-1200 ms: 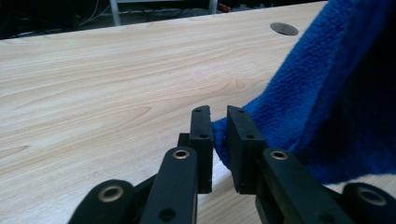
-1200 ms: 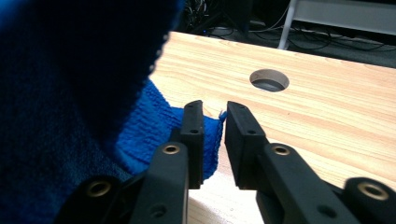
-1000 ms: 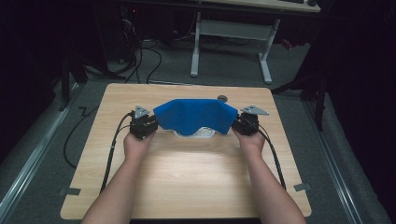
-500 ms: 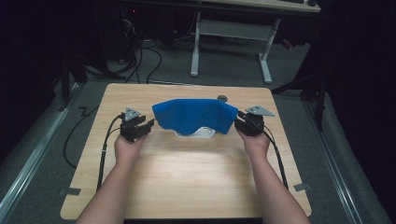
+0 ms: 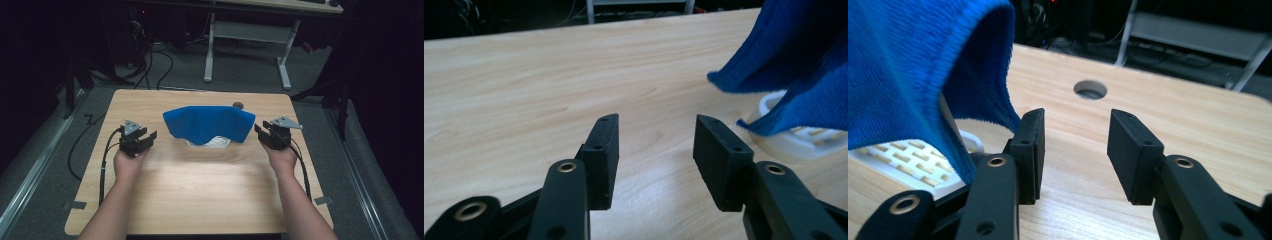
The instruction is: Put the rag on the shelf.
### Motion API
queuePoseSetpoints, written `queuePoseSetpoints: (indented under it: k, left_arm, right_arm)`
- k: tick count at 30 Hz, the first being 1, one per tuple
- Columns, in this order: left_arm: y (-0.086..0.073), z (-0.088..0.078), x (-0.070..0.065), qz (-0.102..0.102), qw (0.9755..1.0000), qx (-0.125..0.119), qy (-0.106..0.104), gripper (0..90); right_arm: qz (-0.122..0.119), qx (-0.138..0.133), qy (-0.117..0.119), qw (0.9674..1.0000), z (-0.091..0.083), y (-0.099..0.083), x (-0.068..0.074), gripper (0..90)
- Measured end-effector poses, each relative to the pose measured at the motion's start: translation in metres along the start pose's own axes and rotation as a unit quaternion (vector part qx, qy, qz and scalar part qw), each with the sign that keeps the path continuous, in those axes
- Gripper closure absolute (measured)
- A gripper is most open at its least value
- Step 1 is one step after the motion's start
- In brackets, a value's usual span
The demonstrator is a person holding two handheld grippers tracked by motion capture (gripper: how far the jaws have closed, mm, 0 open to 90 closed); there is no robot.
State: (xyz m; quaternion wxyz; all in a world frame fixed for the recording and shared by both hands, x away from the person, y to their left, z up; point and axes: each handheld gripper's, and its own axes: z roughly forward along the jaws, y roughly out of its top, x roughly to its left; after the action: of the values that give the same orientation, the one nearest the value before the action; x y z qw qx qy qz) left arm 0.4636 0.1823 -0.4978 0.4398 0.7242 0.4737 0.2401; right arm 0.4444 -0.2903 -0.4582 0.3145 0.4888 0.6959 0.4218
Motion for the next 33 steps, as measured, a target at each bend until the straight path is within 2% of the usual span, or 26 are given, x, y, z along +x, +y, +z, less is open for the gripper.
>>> queuePoseSetpoints:
  k: [4, 6, 7, 8, 9, 11, 13, 15, 17, 20, 22, 24, 30, 31, 32, 33]
  left_arm:
    - [-0.003, -0.007, -0.002, 0.005, 1.0, 0.0, 0.005, 51.7]
    - [-0.005, -0.012, -0.004, 0.006, 1.0, 0.001, 0.003, 51.3]
    - [-0.007, -0.016, -0.006, 0.001, 1.0, 0.0, -0.008, 49.8]
    - [-0.007, -0.016, -0.006, 0.001, 1.0, 0.0, -0.008, 49.3]
    - [-0.008, -0.02, -0.01, 0.01, 0.9999, 0.0, -0.011, 48.8]
    - [-0.01, -0.023, -0.013, 0.016, 0.9998, 0.0, -0.01, 48.5]
    - [-0.012, -0.028, -0.016, 0.022, 0.9997, 0.0, -0.011, 47.8]
    - [-0.014, -0.033, -0.018, 0.019, 0.9997, 0.001, -0.013, 47.2]
    - [-0.019, -0.04, -0.021, 0.018, 0.9997, 0.005, -0.016, 46.1]
    - [-0.022, -0.045, -0.024, 0.02, 0.9996, 0.005, -0.018, 45.7]
    - [-0.025, -0.05, -0.028, 0.024, 0.9995, 0.008, -0.02, 44.8]
    - [-0.028, -0.054, -0.031, 0.027, 0.9994, 0.007, -0.023, 44.3]
    - [-0.04, -0.064, -0.053, 0.039, 0.9983, 0.016, -0.041, 42.9]
    - [-0.043, -0.065, -0.059, 0.042, 0.9979, 0.02, -0.045, 42.4]
    - [-0.045, -0.065, -0.063, 0.041, 0.9975, 0.024, -0.052, 42.4]
    - [-0.05, -0.063, -0.077, 0.043, 0.9965, 0.034, -0.064, 42.1]
  right_arm:
    - [-0.003, -0.001, 0.0, 1.0, -0.008, -0.002, 0.001, 58.0]
    - [-0.017, 0.002, -0.007, 0.9998, -0.013, -0.003, 0.003, 56.7]
    - [-0.028, 0.005, -0.007, 0.9996, -0.017, -0.005, 0.005, 55.7]
    - [-0.028, 0.005, -0.007, 0.9996, -0.017, -0.005, 0.005, 55.7]
    - [-0.035, 0.0, -0.006, 0.9994, -0.023, -0.006, 0.008, 55.4]
    - [-0.035, -0.009, -0.006, 0.9993, -0.026, -0.007, 0.009, 55.3]
    - [-0.037, -0.002, -0.005, 0.9993, -0.031, -0.009, 0.011, 54.1]
    - [-0.045, 0.0, -0.004, 0.999, -0.036, -0.01, 0.012, 53.3]
    - [-0.041, -0.011, -0.002, 0.9991, -0.046, -0.014, 0.013, 52.5]
    - [-0.042, -0.003, 0.0, 0.9991, -0.052, -0.016, 0.014, 51.1]
    - [-0.046, -0.018, 0.001, 0.9988, -0.059, -0.02, 0.016, 51.0]
    - [-0.046, -0.01, 0.004, 0.9989, -0.063, -0.022, 0.018, 49.3]
    - [-0.051, -0.004, 0.022, 0.9984, -0.076, -0.037, 0.031, 45.2]
    - [-0.047, 0.0, 0.033, 0.9984, -0.08, -0.045, 0.039, 43.9]
    - [-0.047, 0.0, 0.033, 0.9984, -0.08, -0.045, 0.039, 43.9]
    - [-0.05, 0.006, 0.038, 0.998, -0.083, -0.053, 0.047, 43.2]
